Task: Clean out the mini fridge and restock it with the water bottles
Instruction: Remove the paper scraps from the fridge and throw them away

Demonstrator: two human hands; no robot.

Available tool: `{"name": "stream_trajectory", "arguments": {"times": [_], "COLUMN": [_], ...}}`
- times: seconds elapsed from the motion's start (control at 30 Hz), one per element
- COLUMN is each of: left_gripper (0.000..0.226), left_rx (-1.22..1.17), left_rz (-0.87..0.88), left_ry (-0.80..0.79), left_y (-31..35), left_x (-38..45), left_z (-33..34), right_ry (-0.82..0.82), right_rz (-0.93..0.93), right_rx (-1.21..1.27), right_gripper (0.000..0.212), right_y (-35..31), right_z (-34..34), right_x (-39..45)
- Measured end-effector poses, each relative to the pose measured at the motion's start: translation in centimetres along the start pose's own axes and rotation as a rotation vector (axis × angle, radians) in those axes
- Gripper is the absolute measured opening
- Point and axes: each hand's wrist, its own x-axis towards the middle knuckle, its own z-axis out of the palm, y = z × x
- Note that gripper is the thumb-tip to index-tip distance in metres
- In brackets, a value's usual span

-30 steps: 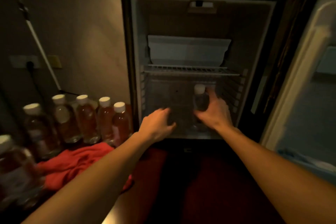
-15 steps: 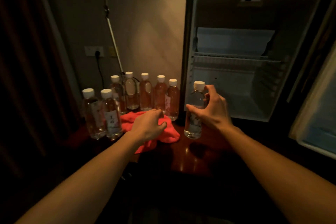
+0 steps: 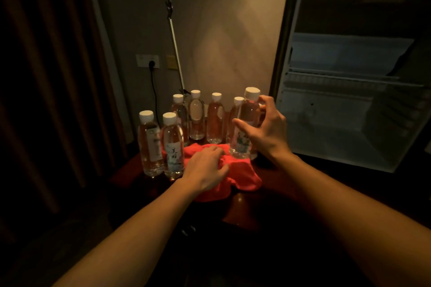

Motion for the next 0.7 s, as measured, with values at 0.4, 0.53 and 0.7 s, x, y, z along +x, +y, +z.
{"name": "stream_trajectory", "arguments": {"times": [0.4,0.53,0.7], "left_gripper": [0.037,0.034,0.037], "left_rx": [0.006,0.035,0.077], "left_rz": [-0.111,-0.123,-0.155], "left_ry": [-0.013,0.015,0.011], "left_y": [-2.6,-3.1,-3.0], "left_x": [2.9,3.6,4.0], "left_z": [1.4,1.8,2.5], "right_ry": [-0.258,-0.304,-0.365], "right_rz": [0.050,0.101,0.141], "right_rx": [0.166,0.197,0.196], "right_gripper": [0.067,0.066,0.066], "right_y": [1.2,2.4,3.0], "right_z": [11.3,13.3,15.6], "right_x": [3.9,4.5,4.7]}}
